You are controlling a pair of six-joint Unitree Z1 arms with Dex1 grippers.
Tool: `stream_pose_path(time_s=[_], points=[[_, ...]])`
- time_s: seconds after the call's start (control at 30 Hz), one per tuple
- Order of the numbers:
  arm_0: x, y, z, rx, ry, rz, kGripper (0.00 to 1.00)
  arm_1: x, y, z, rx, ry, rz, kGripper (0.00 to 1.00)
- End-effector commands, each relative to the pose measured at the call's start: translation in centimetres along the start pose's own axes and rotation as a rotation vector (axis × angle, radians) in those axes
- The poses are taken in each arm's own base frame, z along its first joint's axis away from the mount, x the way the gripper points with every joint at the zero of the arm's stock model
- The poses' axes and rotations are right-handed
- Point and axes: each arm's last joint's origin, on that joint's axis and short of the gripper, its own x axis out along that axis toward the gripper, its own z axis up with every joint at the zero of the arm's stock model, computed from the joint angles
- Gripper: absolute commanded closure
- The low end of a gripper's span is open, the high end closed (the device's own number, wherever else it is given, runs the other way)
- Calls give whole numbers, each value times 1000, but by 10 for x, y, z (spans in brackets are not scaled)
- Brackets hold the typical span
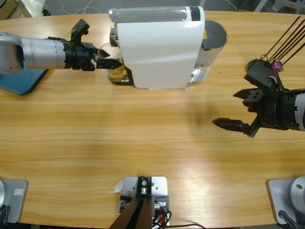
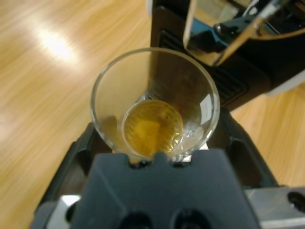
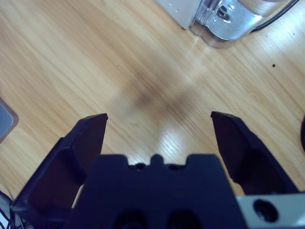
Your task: Pour coffee
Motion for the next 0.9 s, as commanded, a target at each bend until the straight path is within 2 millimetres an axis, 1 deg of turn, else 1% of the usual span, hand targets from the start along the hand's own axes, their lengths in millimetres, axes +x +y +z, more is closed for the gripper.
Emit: stream_pose_path(time_s=[0.03, 0.2, 0.33, 0.43, 0.6, 0.7, 0.77, 0.83, 0.9], points=[[13, 9, -11, -16, 25, -34, 570, 9, 2, 2, 2, 23, 2, 55], [10, 9, -12, -22, 30, -28, 570, 9, 2, 2, 1, 24, 2, 55], [-10, 13, -19, -39, 53, 103, 566, 9, 2, 2, 1, 24, 2, 55], [-30, 13, -20, -37, 52, 215, 556, 10, 2, 2, 1, 26, 2, 55], [-63, 10, -19, -49, 25, 301, 556, 9, 2, 2, 1, 24, 2, 55], [-90, 4, -16, -59, 26, 365, 556, 9, 2, 2, 1, 23, 2, 55], [-112, 1, -17, -73, 21, 454, 556, 9, 2, 2, 0, 23, 2, 55], [-129, 2, -20, -98, 9, 534, 556, 9, 2, 2, 0, 22, 2, 55], [-146, 9, -26, -164, -16, 611, 556, 9, 2, 2, 0, 22, 2, 55]])
